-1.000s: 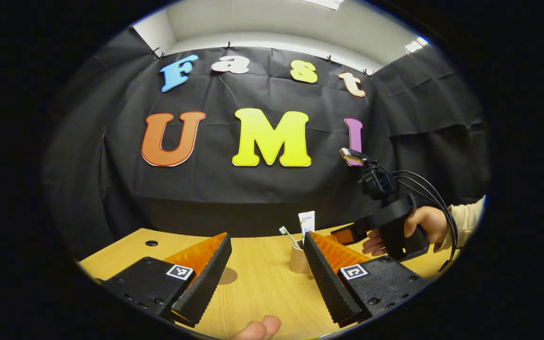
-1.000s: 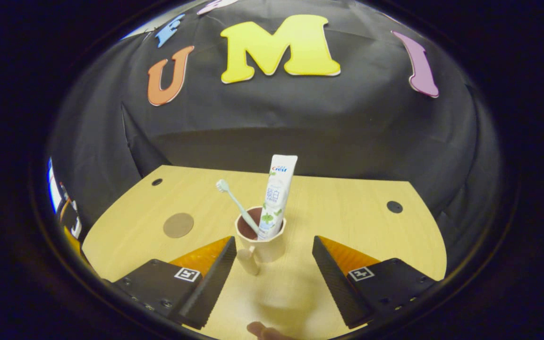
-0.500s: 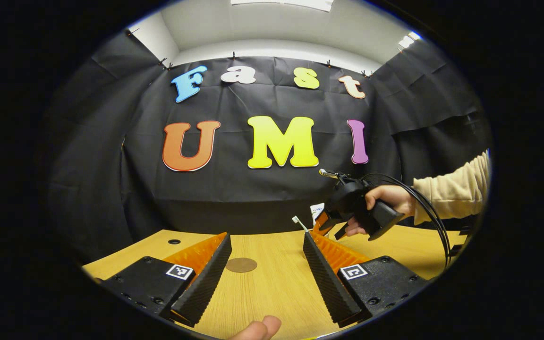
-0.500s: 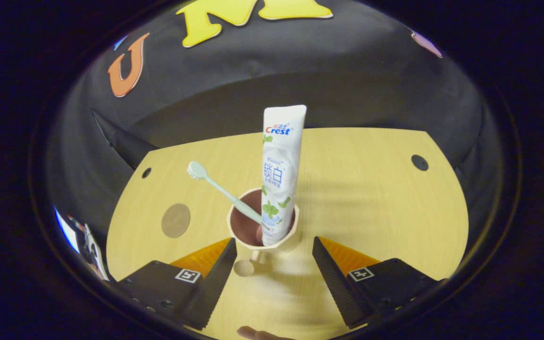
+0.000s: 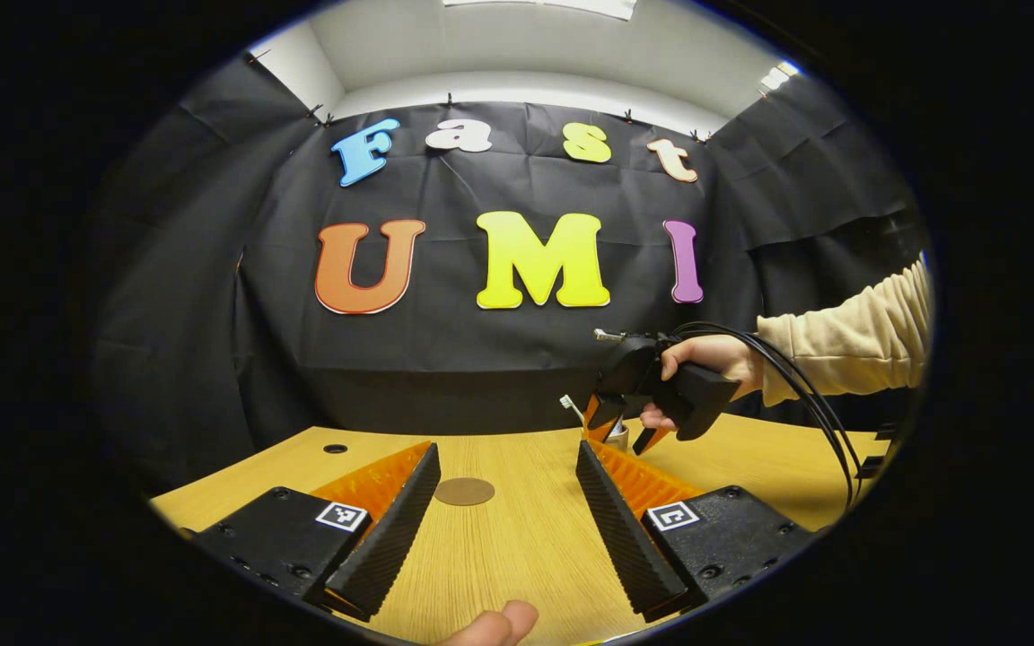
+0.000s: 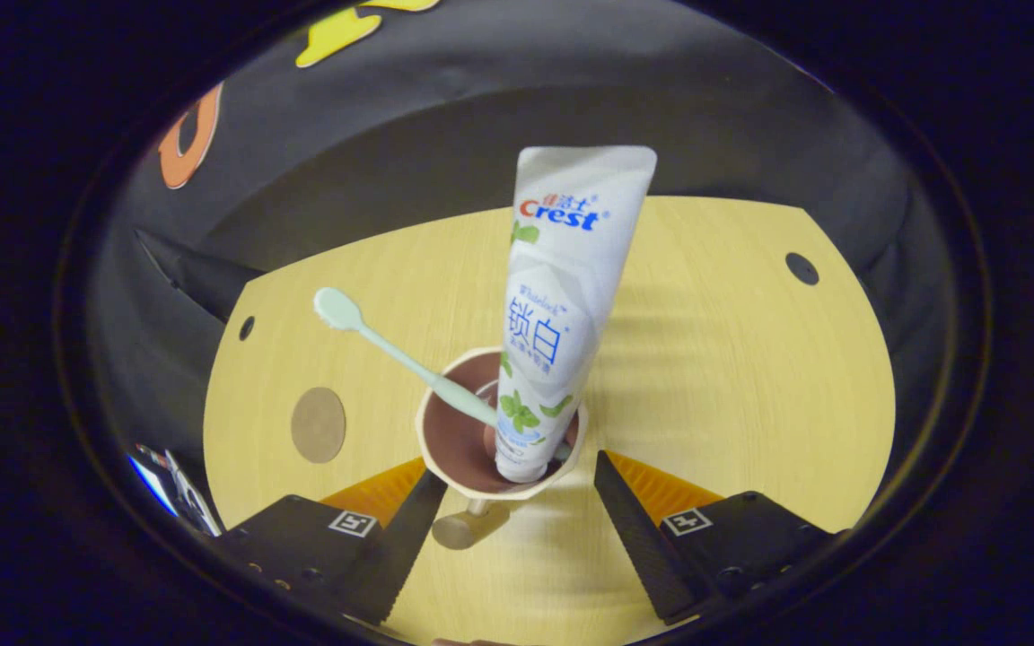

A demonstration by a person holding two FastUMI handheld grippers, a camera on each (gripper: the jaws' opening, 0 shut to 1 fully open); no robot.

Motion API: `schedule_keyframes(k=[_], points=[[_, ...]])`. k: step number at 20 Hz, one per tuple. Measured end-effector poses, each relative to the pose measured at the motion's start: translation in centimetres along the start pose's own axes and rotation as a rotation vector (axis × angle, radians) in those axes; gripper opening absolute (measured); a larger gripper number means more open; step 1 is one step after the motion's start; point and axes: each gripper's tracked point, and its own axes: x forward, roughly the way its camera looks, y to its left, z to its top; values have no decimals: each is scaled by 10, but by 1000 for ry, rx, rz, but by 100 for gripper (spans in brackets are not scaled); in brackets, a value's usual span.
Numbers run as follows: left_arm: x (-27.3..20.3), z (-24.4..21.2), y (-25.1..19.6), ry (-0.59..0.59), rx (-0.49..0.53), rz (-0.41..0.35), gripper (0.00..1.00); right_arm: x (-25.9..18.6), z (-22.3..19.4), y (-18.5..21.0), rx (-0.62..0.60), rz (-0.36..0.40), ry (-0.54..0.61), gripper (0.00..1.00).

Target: Put the toothbrush and toothpaste on the desktop into the cup, then pick up the cup and place it on the coaster on the desktop.

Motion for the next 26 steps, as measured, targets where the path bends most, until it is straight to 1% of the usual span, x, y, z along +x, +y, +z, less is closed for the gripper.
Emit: schedule_keyframes(k=[1, 2, 3, 4, 7, 8, 9, 13, 14, 15, 16, 20, 22, 25, 26], points=[[0, 0, 1, 0, -1, 1, 97, 4, -4, -2, 18, -9, 32, 98], [0, 0, -1, -2, -3, -2, 97, 8, -5, -1, 35, -15, 55, 98], [0, -1, -1, -3, -5, -4, 100, 12, -4, 1, 44, -16, 70, 98], [-2, -3, 0, -3, -3, -5, 97, 15, -4, 0, 45, -23, 83, 96], [1, -6, -1, 3, 1, -7, 97, 22, -7, 2, 36, -59, 113, 89], [0, -8, -2, 5, -1, -10, 97, 27, -9, 1, 18, -89, 128, 82], [0, -9, -3, 9, -3, -13, 97, 29, -10, 1, 8, -109, 133, 82], [-1, -16, -4, 20, -8, -21, 97, 35, -20, -3, -36, -158, 195, 72], [-1, -18, -5, 23, -8, -20, 97, 37, -21, -3, -31, -165, 196, 69], [-2, -19, -4, 24, -10, -19, 97, 38, -21, -3, -30, -167, 199, 63], [-3, -20, -4, 26, -11, -20, 97, 37, -21, -4, -39, -169, 201, 60], [-2, -27, -8, 41, -9, -27, 97, 35, -21, -8, -62, -180, 203, 57], [-4, -26, -11, 39, -8, -33, 97, 35, -21, -11, -87, -190, 205, 53], [-5, -28, -13, 39, -8, -39, 97, 35, -21, -15, -114, -209, 208, 43], [-5, -31, -13, 44, -11, -42, 97, 34, -22, -16, -106, -219, 210, 39]])
